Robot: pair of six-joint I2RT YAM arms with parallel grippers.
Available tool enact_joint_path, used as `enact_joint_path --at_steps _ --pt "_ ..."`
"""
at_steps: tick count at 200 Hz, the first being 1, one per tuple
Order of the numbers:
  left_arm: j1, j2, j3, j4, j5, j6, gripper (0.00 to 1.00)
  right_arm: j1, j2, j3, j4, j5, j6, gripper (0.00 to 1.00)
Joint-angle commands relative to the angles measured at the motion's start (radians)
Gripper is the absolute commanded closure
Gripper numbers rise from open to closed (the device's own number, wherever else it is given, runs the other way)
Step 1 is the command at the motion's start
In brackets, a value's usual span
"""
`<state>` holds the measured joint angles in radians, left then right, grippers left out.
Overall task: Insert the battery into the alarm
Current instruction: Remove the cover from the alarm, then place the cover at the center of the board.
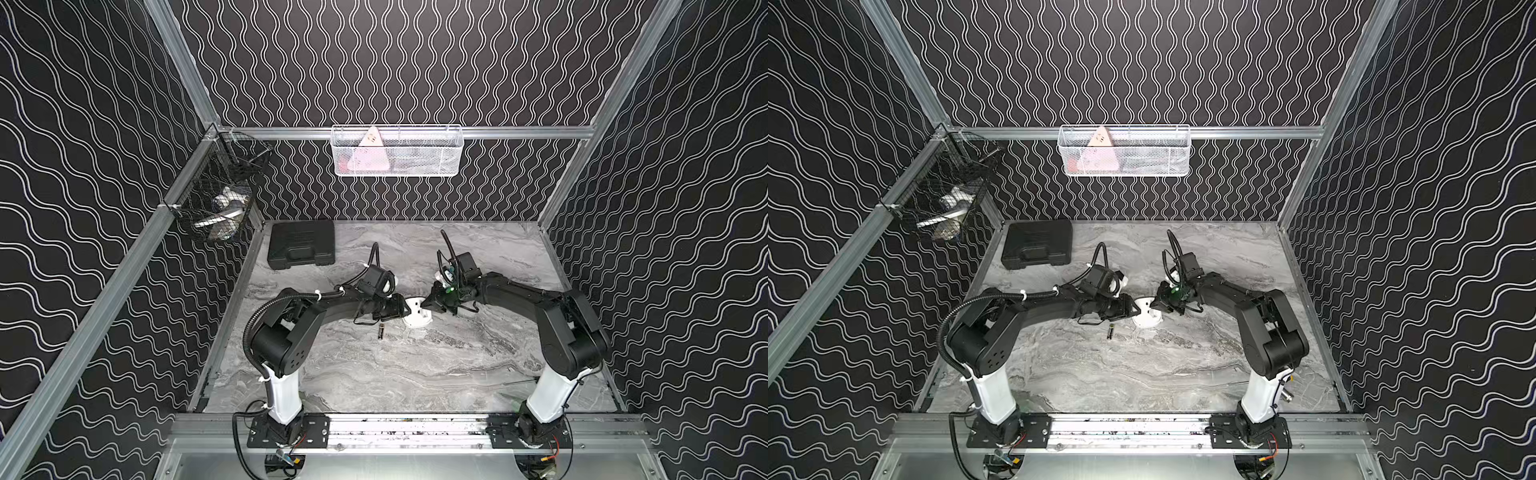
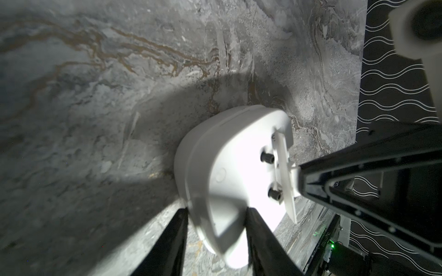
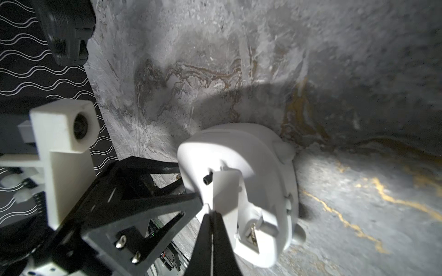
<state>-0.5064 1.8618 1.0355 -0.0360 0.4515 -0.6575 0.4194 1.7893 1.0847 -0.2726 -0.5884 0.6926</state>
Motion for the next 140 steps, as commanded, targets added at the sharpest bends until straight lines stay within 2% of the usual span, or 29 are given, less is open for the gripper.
enact_joint_path --at_steps 1,39,83,140 --pt "-0.001 0.000 -0.008 -0.091 -0.040 0.013 0.56 0.000 -0.030 -0.004 0.016 0.002 -0.002 0.95" --pt "-0.001 -0.001 -0.009 -0.087 -0.039 0.010 0.56 -0.005 -0.109 -0.015 -0.037 0.073 -0.036 0.95" --pt "0.000 -0.006 -0.012 -0.085 -0.041 0.009 0.56 -0.043 -0.191 -0.051 -0.158 0.254 -0.122 0.95" --pt "-0.001 -0.016 -0.009 -0.085 -0.036 0.004 0.53 -0.074 -0.149 -0.107 -0.228 0.497 -0.220 0.95"
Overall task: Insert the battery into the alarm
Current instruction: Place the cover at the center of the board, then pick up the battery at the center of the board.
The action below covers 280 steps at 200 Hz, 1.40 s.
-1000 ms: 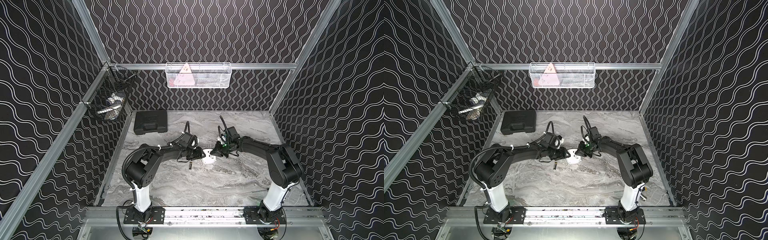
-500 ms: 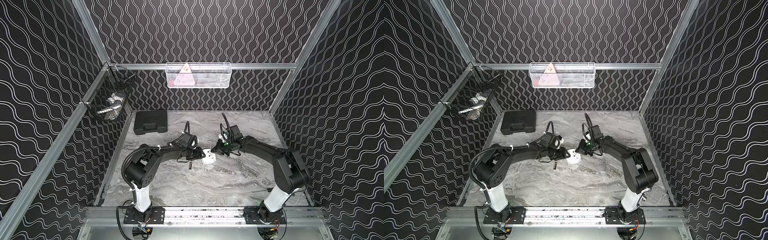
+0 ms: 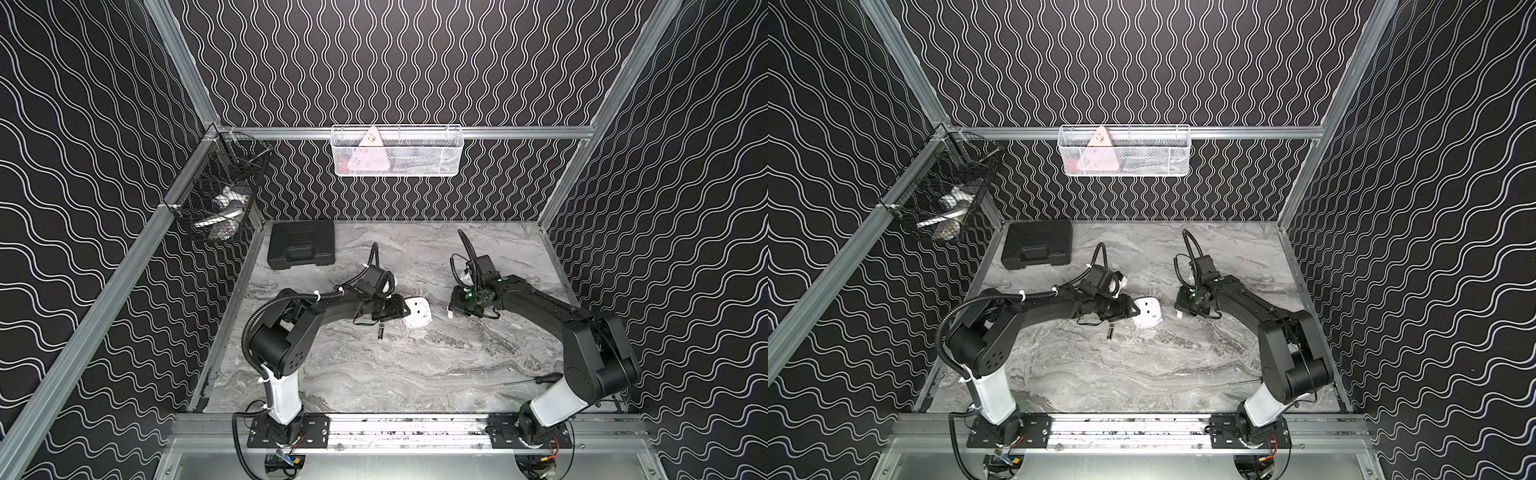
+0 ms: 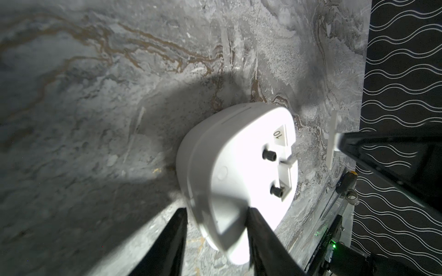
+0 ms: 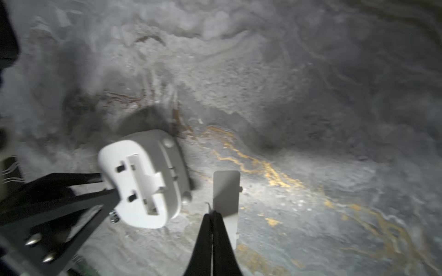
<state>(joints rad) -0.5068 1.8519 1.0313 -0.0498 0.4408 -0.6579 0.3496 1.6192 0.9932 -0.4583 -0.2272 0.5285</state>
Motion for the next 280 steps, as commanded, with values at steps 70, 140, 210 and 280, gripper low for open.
enact_joint_path --at_steps 70,140,210,280 --pt "0.000 -0.018 0.014 -0.088 -0.028 0.003 0.51 -0.004 0.058 -0.011 -0.033 0.148 -0.060 0.79" --pt "-0.004 -0.145 0.051 -0.207 -0.126 0.032 0.45 -0.004 -0.153 -0.037 -0.023 0.088 -0.060 0.70" --pt "-0.130 -0.274 0.067 -0.575 -0.558 0.158 0.31 -0.003 -0.272 -0.136 0.131 -0.054 0.009 0.54" --pt "-0.177 -0.131 0.069 -0.576 -0.548 0.104 0.51 -0.003 -0.261 -0.137 0.123 -0.064 0.013 0.53"
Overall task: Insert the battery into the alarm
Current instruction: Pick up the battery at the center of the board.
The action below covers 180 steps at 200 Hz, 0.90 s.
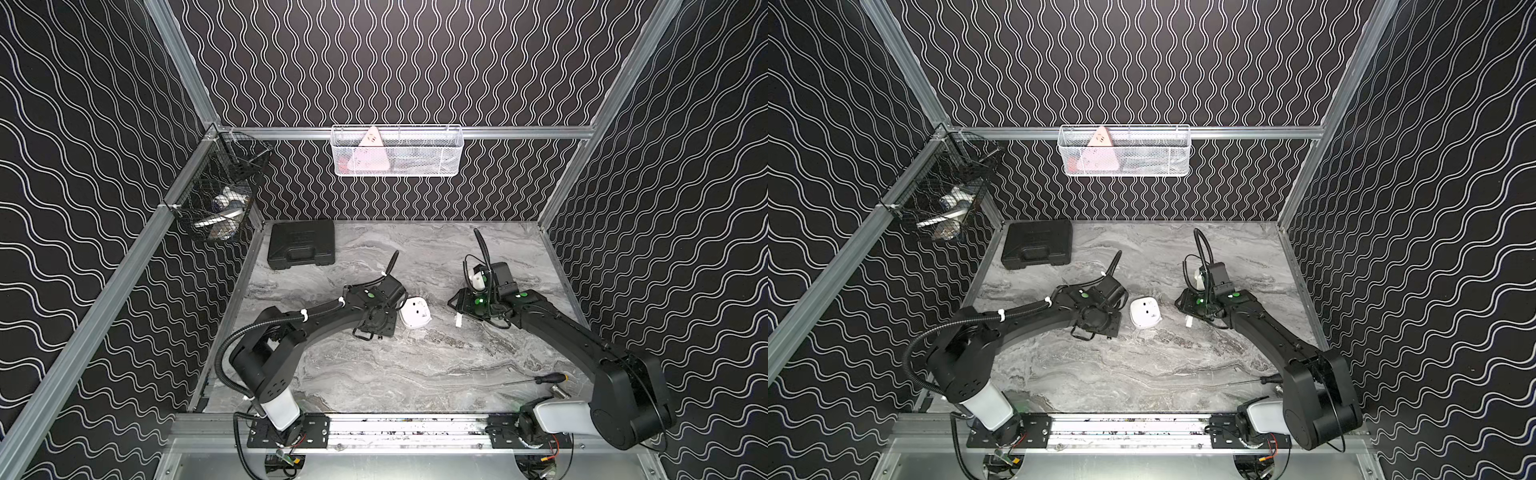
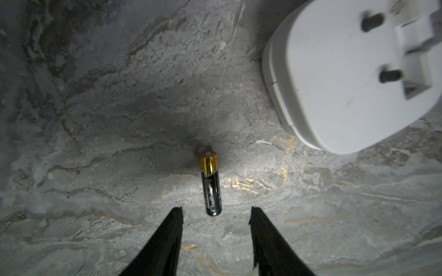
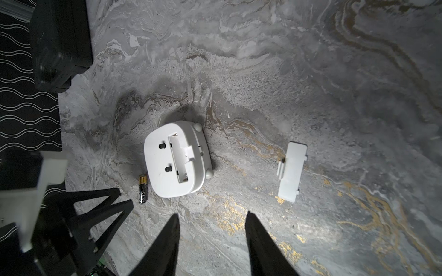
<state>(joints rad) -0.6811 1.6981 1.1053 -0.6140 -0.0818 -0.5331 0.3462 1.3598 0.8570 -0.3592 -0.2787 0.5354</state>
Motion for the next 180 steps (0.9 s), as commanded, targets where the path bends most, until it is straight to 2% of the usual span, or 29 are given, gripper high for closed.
enact_joint_path --at_steps 1,91,123,150,180 --pt "-0.003 0.023 -0.005 -0.010 -0.026 -0.021 0.51 0.000 -0.002 -0.002 0.024 -0.013 0.006 0.53" --pt "-0.002 0.102 -0.029 0.051 0.002 -0.031 0.63 0.001 0.017 0.004 0.023 -0.019 0.009 0.53" --pt "-0.003 0.106 -0.035 0.054 0.010 -0.036 0.72 0.001 0.009 0.001 0.016 -0.016 0.012 0.53" --pt "-0.002 0.073 -0.046 0.056 0.008 -0.035 0.88 0.001 0.006 0.008 0.015 -0.022 0.017 0.53" --pt "-0.003 0.019 -0.069 0.104 0.026 -0.040 0.96 0.000 -0.006 0.017 0.027 -0.054 0.041 0.52"
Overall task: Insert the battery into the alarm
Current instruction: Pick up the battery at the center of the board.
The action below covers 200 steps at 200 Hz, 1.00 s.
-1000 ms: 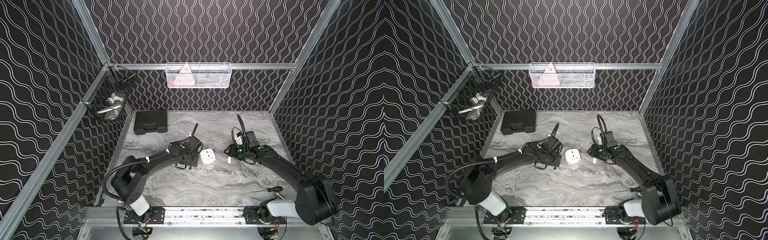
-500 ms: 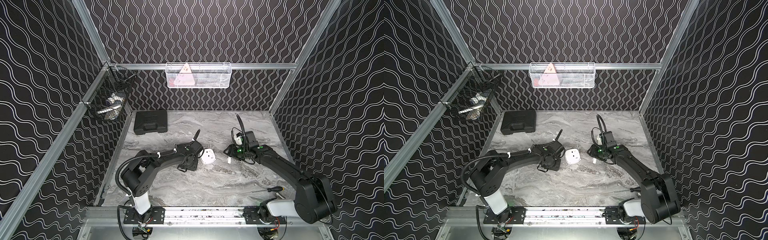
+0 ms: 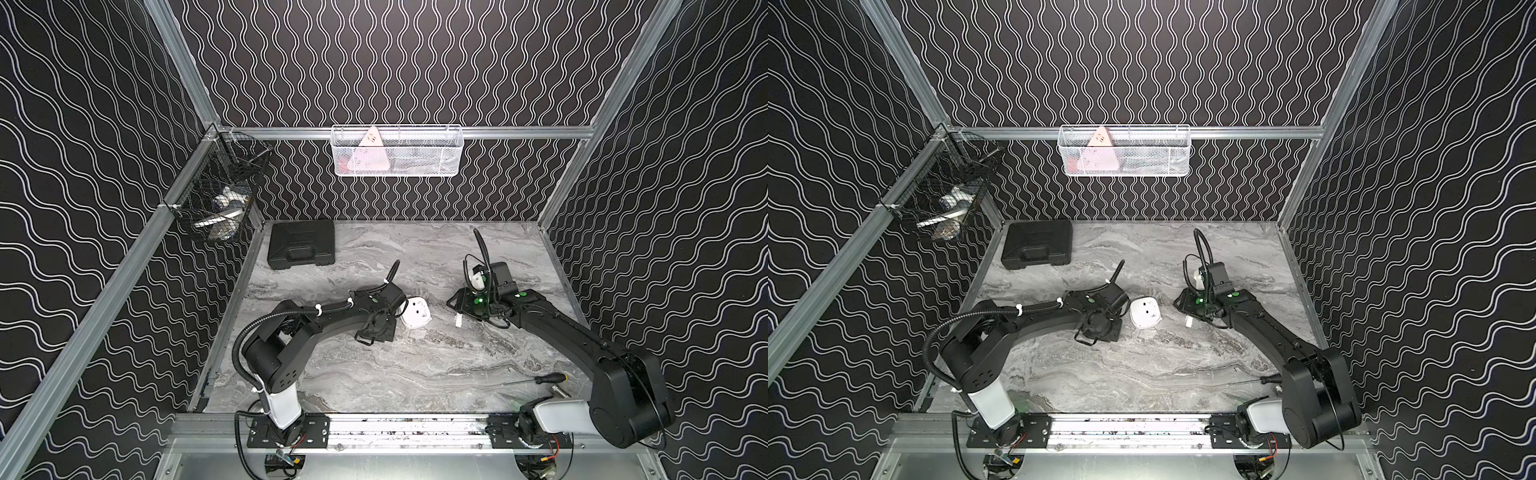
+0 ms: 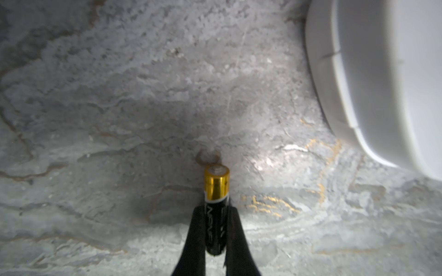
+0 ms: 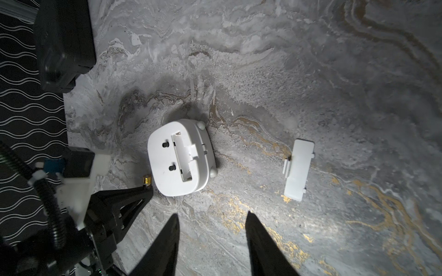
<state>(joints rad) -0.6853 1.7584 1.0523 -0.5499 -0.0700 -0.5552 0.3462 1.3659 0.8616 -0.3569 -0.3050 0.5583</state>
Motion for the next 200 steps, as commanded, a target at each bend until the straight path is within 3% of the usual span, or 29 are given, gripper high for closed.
enact_joint_path --at_steps 1,42,77,117,146,200 --pt "0.002 -0.045 -0.017 0.042 0.015 -0.018 0.97 0.000 -0.012 0.013 0.024 -0.029 0.019 0.52" --pt "0.004 -0.214 -0.070 0.177 0.024 -0.014 0.98 -0.001 -0.057 0.007 0.084 -0.118 0.036 0.52" --pt "0.009 -0.324 -0.129 0.456 0.185 0.014 0.99 0.001 -0.121 -0.026 0.227 -0.244 0.049 0.51" --pt "0.010 -0.333 -0.189 0.747 0.360 -0.019 0.98 0.011 -0.125 -0.017 0.334 -0.417 0.077 0.50" --pt "0.009 -0.336 -0.212 0.817 0.390 -0.043 0.98 0.061 -0.107 0.058 0.201 -0.360 -0.023 0.51" --pt "0.010 -0.341 -0.207 0.842 0.438 -0.051 0.97 0.162 -0.020 0.129 0.155 -0.262 -0.044 0.61"
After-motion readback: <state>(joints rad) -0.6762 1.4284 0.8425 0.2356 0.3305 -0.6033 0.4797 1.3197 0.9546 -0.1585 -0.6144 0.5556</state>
